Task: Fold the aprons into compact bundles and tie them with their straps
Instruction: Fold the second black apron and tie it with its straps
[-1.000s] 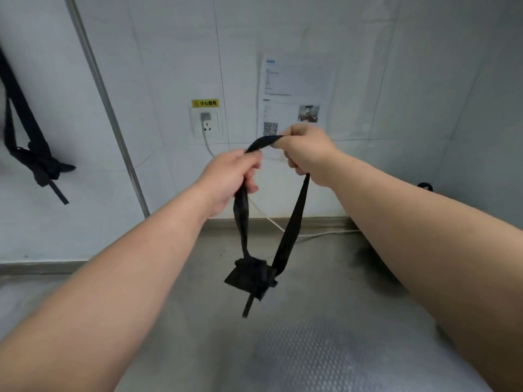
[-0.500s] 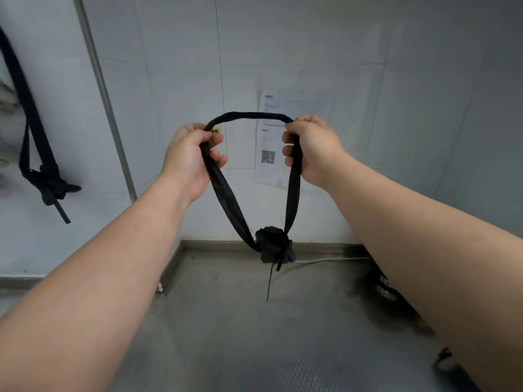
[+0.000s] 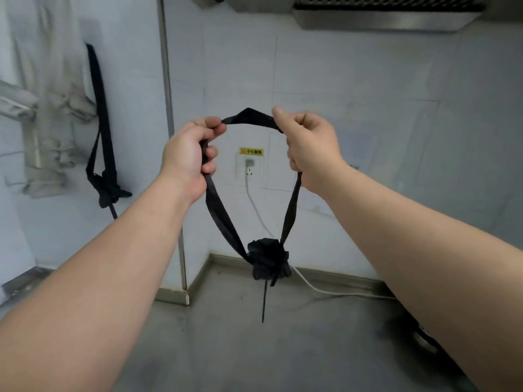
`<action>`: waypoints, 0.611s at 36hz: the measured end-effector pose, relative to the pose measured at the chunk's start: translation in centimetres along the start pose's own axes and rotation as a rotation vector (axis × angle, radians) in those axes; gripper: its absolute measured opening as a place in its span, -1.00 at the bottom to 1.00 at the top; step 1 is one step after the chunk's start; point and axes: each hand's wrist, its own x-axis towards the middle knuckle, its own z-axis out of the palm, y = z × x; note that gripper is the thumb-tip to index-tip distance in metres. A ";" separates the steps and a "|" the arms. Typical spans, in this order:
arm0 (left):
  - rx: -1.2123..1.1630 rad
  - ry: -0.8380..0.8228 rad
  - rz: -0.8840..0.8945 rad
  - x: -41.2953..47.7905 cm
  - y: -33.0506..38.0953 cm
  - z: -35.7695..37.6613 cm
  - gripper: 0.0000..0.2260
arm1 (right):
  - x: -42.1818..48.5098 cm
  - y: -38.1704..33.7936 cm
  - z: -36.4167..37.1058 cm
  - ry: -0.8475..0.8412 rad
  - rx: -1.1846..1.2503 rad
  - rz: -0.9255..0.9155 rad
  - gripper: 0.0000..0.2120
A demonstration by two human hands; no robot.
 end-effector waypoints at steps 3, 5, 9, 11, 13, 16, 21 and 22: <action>0.037 -0.008 0.042 1.2 2.3 -3.2 -0.76 | 0.4 -0.5 4.2 -0.047 -0.142 -0.096 -0.79; 0.054 -0.006 0.069 2.2 4.3 -6.0 -0.76 | 0.8 -0.8 7.6 -0.102 -0.217 -0.158 -0.82; 0.102 -0.003 0.130 4.6 8.3 -11.6 -0.76 | 2.3 -1.4 14.1 -0.128 -0.337 -0.227 -0.80; 0.140 -0.003 0.141 5.9 10.0 -14.2 -0.76 | 3.2 -1.9 17.0 -0.106 -0.355 -0.252 -0.79; 0.181 -0.020 0.151 6.8 11.6 -16.3 -0.75 | 3.9 -2.3 19.6 -0.091 -0.348 -0.275 -0.80; 0.229 -0.029 0.194 8.0 14.7 -20.0 -0.75 | 4.4 -2.9 24.5 -0.103 -0.287 -0.303 -0.85; 0.307 -0.017 0.201 9.7 17.6 -24.8 -0.74 | 5.0 -2.4 30.4 -0.109 -0.253 -0.315 -0.86; 0.319 -0.009 0.198 10.2 18.0 -25.7 -0.74 | 5.2 -2.4 31.4 -0.108 -0.262 -0.311 -0.86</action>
